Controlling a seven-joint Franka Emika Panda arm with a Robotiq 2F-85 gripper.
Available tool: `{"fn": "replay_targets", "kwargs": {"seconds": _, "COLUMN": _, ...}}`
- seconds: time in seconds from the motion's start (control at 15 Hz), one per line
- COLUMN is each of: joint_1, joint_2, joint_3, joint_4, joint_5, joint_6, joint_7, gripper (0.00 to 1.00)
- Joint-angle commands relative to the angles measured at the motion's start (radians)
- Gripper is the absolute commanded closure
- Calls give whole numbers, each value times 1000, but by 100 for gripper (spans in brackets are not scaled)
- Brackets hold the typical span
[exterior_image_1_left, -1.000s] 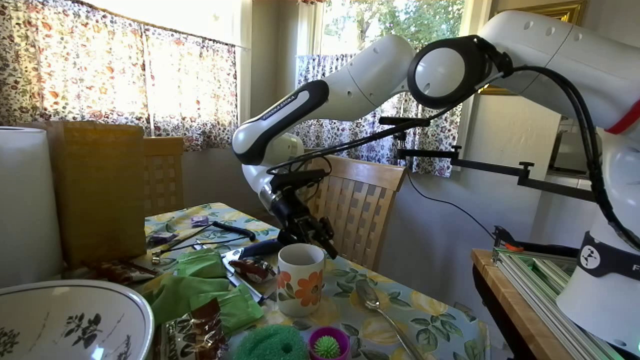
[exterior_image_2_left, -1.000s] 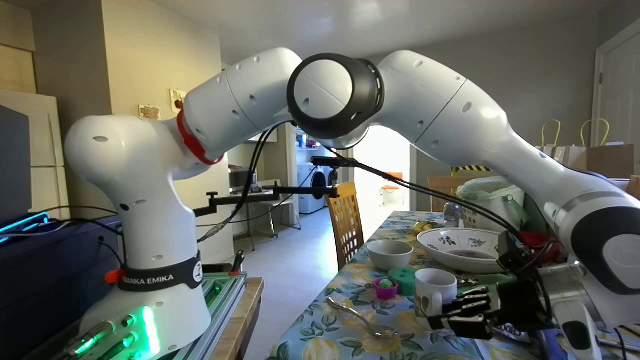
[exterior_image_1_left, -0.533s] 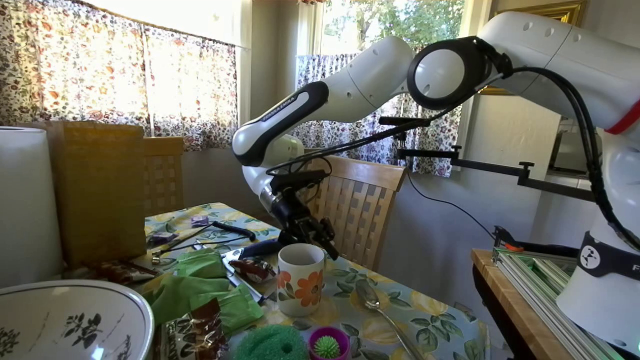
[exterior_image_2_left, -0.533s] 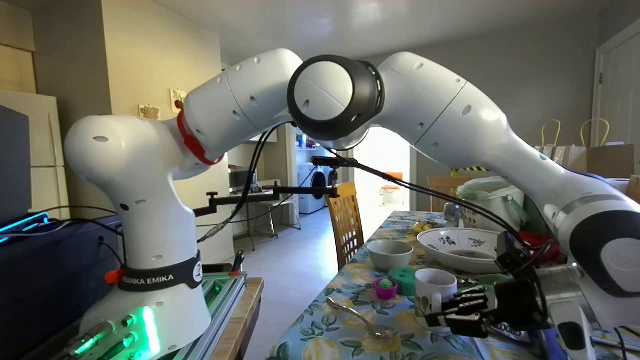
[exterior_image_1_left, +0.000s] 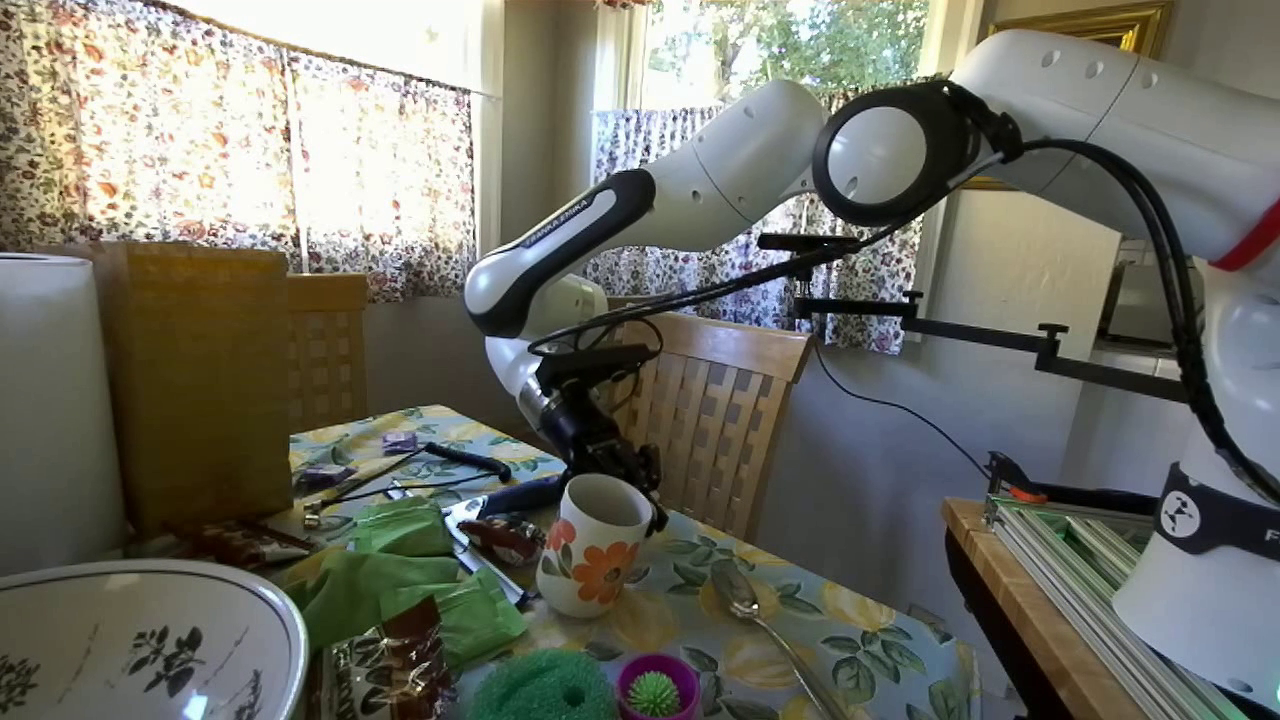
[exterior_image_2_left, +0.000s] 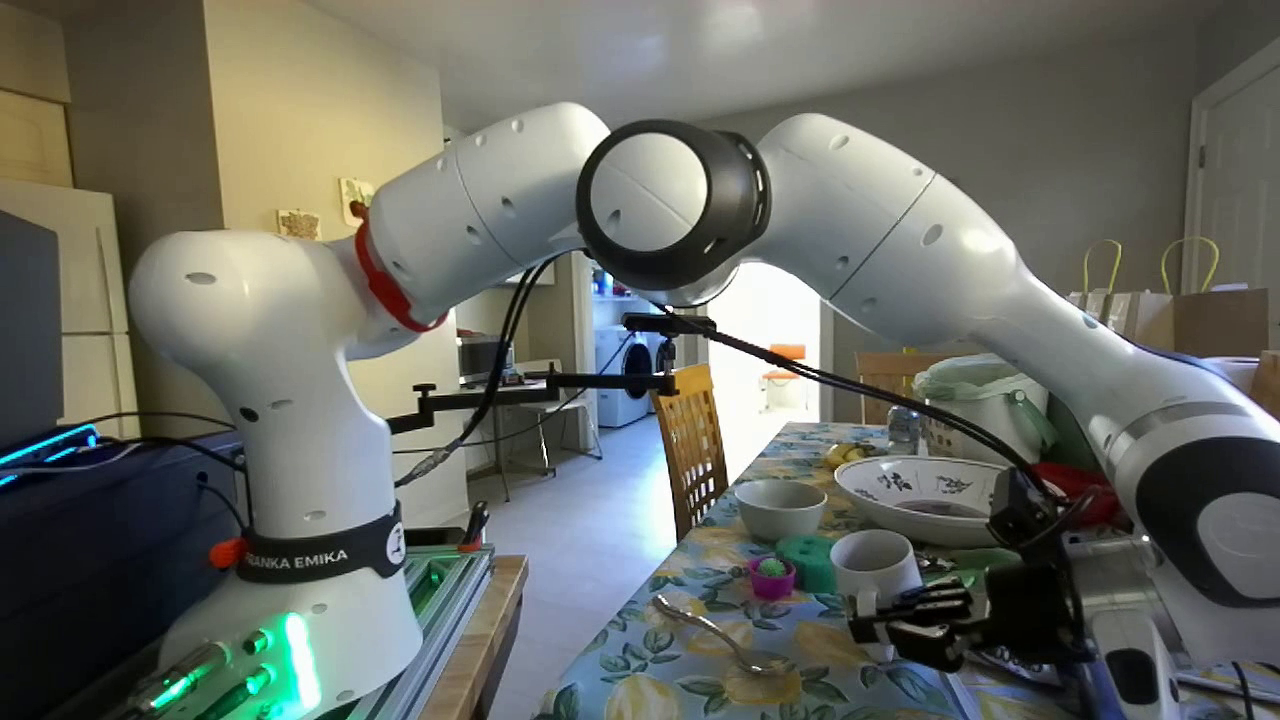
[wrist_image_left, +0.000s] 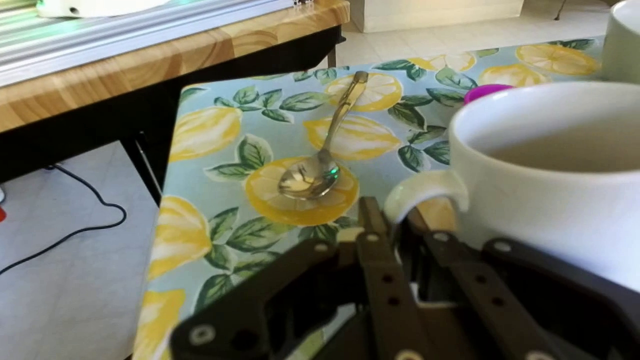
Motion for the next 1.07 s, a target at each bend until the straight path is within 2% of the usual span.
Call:
{"fn": "replay_targets", "kwargs": {"seconds": 0.0, "joint_1": -33, "joint_2": 48, "joint_3": 19, "joint_4": 83, "joint_5": 42, "joint_6": -36, "joint_7": 46, "gripper": 98}}
{"fn": "replay_targets", "kwargs": {"seconds": 0.6, "joint_1": -43, "joint_2": -48, "joint_3": -3, "joint_4": 42, "joint_5": 125, "joint_6": -25, "joint_7": 269, "gripper": 97}}
{"fn": "replay_targets", "kwargs": {"seconds": 1.0, "joint_1": -26, "joint_2": -207, "joint_3": -23, "joint_4": -79, "joint_5": 149, "joint_6": 20, "joint_7": 334, "gripper": 97}}
